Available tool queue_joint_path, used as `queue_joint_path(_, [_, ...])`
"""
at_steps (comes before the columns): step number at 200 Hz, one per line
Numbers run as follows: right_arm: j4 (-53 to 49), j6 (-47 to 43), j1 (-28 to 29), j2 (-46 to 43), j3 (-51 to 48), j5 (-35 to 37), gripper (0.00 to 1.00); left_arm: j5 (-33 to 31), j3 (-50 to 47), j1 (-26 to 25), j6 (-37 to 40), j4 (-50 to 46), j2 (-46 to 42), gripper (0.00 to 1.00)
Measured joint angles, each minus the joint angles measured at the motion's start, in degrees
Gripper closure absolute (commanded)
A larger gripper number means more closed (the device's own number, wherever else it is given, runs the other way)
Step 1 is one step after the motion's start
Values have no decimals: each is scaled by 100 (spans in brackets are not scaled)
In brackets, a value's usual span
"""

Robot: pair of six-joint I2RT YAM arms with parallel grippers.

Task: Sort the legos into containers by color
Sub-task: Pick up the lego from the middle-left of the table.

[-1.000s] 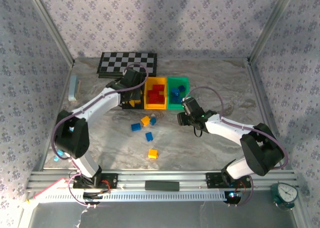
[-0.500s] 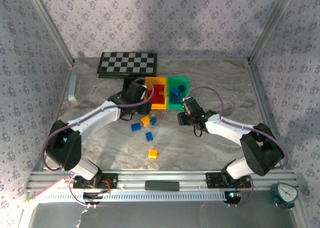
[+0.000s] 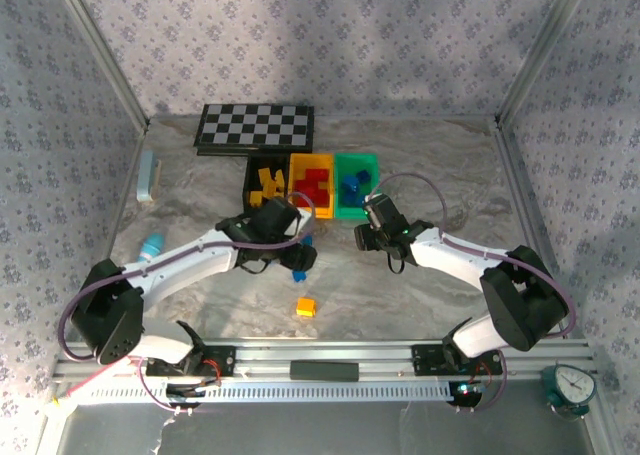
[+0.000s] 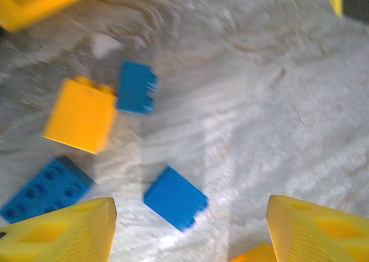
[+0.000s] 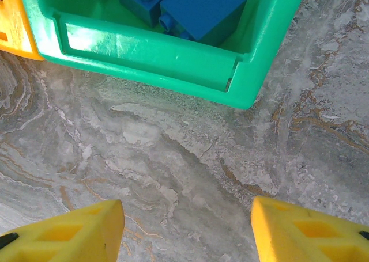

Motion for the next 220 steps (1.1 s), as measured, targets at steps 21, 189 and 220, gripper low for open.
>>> queue_joint_path(21, [0, -2, 0, 0, 0, 0, 38, 107, -133, -435, -20, -223, -4, 30])
queue_joint_path(189, [0, -2, 0, 0, 0, 2, 38, 249, -485, -1685, -664, -227, 682, 18])
queue_joint_path(220, [0, -2, 0, 0, 0, 0, 38, 168, -402, -1757, -680, -229, 807, 30])
